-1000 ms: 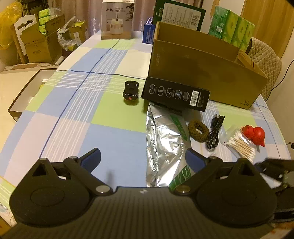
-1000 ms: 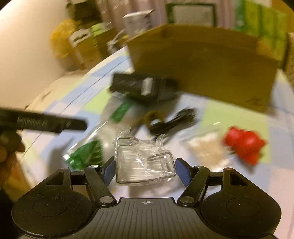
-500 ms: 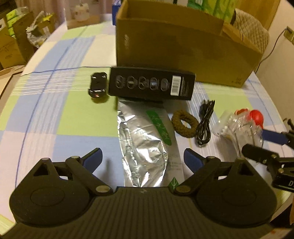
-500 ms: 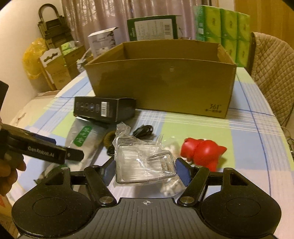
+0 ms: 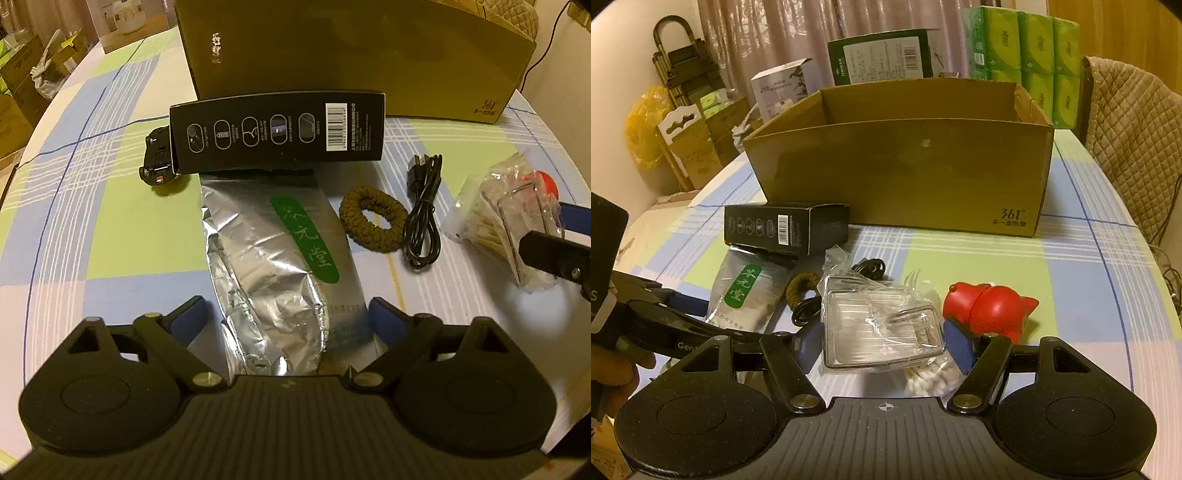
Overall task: Organize objects
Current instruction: 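Grasp the silver foil tea bag with left gripper while right grasps wrapped tray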
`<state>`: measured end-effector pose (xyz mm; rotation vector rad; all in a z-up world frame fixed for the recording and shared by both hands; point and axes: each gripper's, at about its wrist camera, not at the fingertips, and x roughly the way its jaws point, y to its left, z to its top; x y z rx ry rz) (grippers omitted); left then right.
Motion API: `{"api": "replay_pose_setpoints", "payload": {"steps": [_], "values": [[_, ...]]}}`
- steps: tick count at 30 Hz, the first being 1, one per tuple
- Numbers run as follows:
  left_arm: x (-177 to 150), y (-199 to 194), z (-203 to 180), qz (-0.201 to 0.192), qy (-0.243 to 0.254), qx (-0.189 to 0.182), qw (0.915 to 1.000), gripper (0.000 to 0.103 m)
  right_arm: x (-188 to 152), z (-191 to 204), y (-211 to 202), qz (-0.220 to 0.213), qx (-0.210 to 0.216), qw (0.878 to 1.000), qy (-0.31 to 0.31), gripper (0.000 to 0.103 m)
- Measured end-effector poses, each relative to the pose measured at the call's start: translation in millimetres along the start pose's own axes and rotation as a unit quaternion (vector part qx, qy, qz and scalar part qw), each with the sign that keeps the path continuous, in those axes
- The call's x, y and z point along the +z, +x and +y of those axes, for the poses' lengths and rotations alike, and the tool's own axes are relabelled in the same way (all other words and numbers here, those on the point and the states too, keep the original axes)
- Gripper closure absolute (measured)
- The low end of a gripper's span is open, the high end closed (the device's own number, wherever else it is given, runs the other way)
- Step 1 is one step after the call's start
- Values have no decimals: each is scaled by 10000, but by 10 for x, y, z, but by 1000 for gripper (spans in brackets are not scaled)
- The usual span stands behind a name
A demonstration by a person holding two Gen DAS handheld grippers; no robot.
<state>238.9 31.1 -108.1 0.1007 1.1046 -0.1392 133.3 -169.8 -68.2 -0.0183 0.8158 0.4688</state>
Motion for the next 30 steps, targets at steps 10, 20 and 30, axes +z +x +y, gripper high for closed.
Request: {"api": "replay_pose_setpoints", "payload": {"steps": [10, 20, 30], "values": [[-5, -179, 21, -119, -3, -61, 9999, 52, 7, 42, -37, -50, 19, 10000, -19, 37], [-235, -467, 111, -134, -112, 13, 9998, 55, 20, 107, -83, -138, 59, 9999, -26, 37], [-288, -816, 91, -479, -62, 1, 9988, 55, -15, 102, -111, -121, -56, 9999, -53, 37]]}}
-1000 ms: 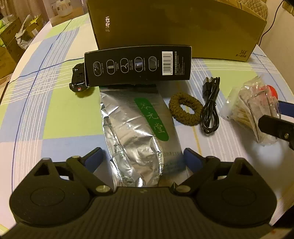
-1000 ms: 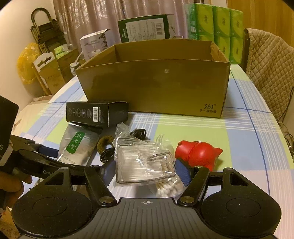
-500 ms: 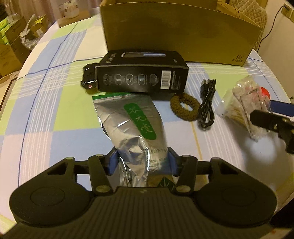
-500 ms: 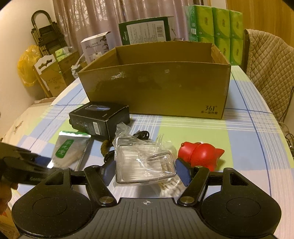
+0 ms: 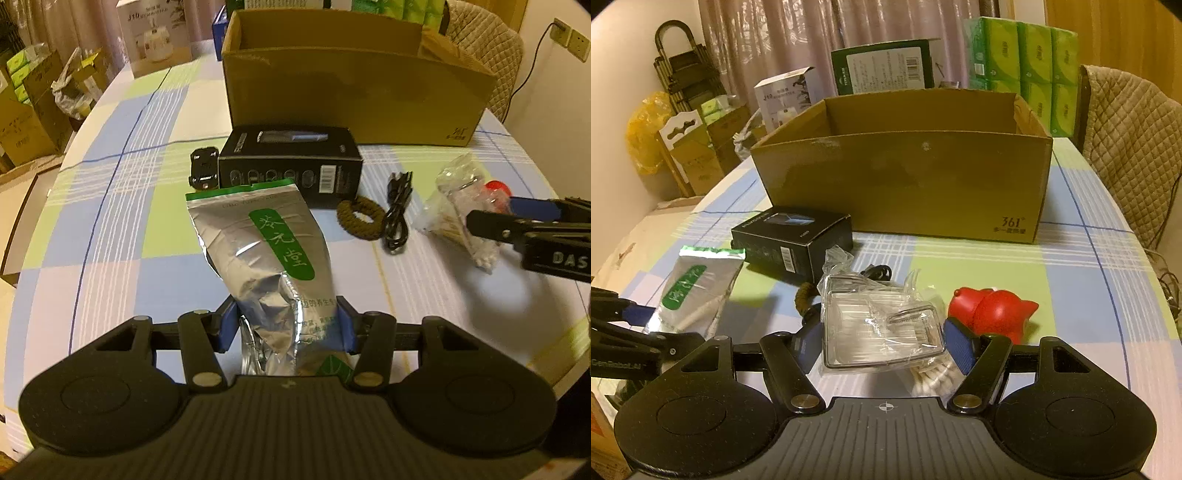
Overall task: Organize objects
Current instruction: 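Grasp the silver foil tea bag with left gripper while right grasps wrapped tray, then lift both held items over the cardboard box and release them inside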
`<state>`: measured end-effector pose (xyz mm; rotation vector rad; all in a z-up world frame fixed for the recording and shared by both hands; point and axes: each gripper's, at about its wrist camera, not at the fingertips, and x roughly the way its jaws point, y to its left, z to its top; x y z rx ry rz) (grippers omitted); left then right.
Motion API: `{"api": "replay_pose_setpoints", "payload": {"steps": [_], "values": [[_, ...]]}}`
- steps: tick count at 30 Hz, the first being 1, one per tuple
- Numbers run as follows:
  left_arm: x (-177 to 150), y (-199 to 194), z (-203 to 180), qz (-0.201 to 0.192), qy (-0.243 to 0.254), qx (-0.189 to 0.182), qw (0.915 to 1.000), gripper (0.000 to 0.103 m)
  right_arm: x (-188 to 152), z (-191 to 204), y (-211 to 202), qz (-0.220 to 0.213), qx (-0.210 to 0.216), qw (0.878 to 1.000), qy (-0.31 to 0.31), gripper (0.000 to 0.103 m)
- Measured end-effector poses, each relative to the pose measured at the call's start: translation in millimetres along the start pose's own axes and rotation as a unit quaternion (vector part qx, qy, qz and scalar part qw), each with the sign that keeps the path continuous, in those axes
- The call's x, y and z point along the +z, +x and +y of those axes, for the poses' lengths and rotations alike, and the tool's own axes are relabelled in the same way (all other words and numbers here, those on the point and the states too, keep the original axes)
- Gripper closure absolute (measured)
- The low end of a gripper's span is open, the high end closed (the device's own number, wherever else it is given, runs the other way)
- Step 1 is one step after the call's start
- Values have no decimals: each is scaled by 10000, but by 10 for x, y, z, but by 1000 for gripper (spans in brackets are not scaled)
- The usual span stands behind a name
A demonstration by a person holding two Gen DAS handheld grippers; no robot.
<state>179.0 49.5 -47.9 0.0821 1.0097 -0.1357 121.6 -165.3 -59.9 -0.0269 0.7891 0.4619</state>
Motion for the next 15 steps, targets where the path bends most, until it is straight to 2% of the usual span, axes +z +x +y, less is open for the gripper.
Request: {"api": "replay_pose_setpoints", "payload": {"steps": [15], "values": [[105, -131, -265, -249, 306, -170, 9991, 55, 14, 0, -52, -45, -104, 9999, -44, 37]]}}
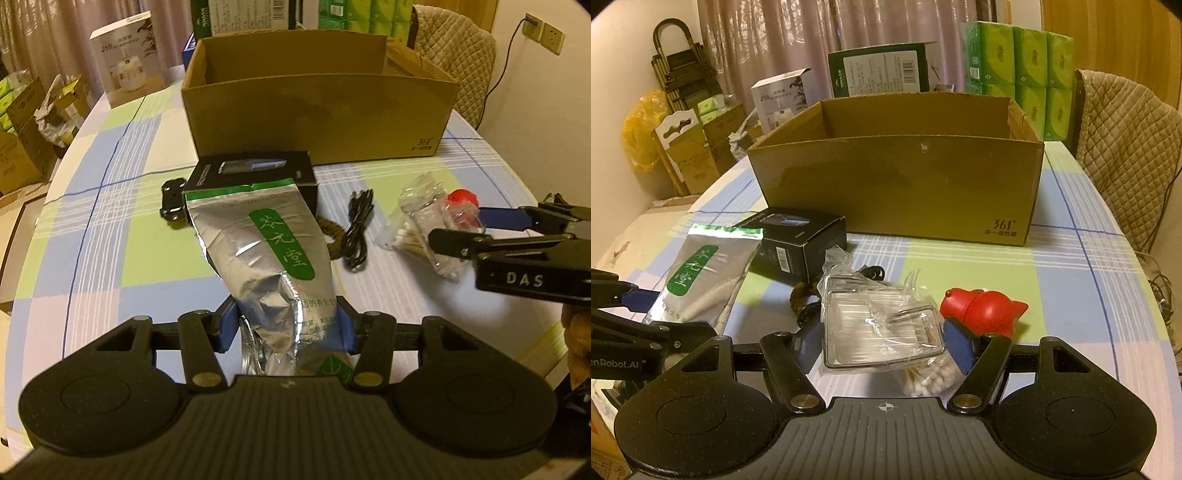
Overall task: Organize objects
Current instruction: 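Lift both held items over the cardboard box and release them inside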
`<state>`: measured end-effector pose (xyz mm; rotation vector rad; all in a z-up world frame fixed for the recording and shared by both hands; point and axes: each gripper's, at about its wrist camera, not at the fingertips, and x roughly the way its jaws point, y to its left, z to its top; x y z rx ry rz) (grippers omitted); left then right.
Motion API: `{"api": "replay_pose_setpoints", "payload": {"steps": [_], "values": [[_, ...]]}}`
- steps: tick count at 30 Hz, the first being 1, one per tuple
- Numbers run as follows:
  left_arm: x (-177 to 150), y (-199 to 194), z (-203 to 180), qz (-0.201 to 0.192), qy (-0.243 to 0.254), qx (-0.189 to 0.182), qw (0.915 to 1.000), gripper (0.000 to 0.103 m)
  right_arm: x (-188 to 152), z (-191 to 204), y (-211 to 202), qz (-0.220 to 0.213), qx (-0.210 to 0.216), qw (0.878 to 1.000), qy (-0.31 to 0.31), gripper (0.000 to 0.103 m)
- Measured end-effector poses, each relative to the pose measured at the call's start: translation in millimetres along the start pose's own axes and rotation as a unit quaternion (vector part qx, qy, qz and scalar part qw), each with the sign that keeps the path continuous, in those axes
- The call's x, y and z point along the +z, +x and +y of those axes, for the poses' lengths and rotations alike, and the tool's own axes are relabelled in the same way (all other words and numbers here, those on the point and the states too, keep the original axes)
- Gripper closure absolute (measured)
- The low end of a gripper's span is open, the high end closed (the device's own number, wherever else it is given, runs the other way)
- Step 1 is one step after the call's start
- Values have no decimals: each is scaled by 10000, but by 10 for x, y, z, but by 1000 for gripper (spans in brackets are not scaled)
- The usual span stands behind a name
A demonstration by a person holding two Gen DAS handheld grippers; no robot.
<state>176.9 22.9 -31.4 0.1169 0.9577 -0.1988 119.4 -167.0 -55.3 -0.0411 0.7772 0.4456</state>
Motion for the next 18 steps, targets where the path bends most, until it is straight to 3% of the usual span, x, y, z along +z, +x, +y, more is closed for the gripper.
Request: {"api": "replay_pose_setpoints", "payload": {"steps": [18], "values": [[417, -33, -186, -312, 204, -209, 9991, 55, 410, -103, -175, -436, -222, 9988, -25, 37]]}}
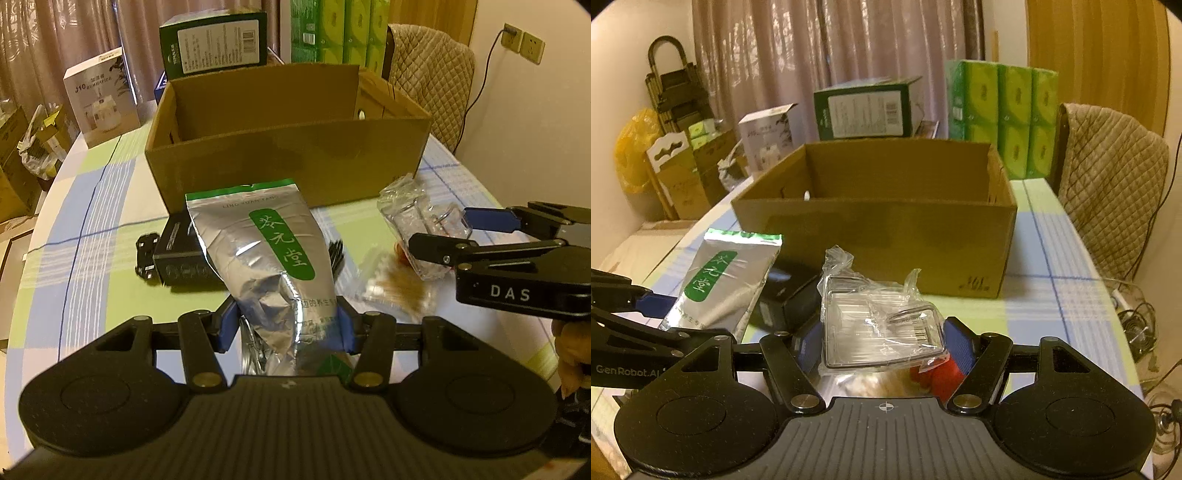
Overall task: Organize objects
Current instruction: 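Lift both held items over the cardboard box and release them inside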
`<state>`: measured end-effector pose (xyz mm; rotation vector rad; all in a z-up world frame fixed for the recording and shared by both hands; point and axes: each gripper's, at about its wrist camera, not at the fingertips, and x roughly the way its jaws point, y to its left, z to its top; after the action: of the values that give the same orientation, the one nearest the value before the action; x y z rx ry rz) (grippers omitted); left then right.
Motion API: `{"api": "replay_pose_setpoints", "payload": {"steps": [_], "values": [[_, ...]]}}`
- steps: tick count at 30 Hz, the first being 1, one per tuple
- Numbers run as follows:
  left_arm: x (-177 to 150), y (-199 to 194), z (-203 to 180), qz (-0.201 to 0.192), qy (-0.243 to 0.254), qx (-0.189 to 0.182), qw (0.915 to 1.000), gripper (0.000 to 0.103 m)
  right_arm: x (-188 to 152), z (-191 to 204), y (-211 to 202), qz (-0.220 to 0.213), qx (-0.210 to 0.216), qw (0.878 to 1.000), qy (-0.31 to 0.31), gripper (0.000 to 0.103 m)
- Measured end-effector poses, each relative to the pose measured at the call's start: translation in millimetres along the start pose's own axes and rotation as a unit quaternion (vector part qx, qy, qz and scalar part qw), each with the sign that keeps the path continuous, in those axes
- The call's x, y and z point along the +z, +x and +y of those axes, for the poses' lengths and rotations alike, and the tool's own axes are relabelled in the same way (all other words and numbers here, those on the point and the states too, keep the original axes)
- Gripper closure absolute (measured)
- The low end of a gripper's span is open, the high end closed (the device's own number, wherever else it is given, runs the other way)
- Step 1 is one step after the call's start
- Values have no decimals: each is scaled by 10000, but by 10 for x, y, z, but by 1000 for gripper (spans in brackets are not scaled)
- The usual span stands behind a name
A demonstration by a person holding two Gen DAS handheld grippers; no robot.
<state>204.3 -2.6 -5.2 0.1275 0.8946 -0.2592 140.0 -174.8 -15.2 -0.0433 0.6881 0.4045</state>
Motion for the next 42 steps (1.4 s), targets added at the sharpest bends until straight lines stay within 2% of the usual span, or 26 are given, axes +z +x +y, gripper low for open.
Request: {"api": "replay_pose_setpoints", "payload": {"steps": [15, 27, 35, 42], "values": [[641, -1, 24, -428, 63, -41, 9991, 55, 521, -97, 96, -367, 47, 9992, 146, 37], [915, 185, 101, -494, 107, -82, 9987, 55, 825, -283, 224, -646, -145, 9972, 355, 37], [1226, 329, 233, -603, 60, -49, 9982, 55, 1056, -450, 527, -719, -406, 9949, 587, 37], [1506, 525, 349, -658, 14, 74, 9978, 55, 1182, -444, 808, -664, -436, 9954, 534, 37]]}}
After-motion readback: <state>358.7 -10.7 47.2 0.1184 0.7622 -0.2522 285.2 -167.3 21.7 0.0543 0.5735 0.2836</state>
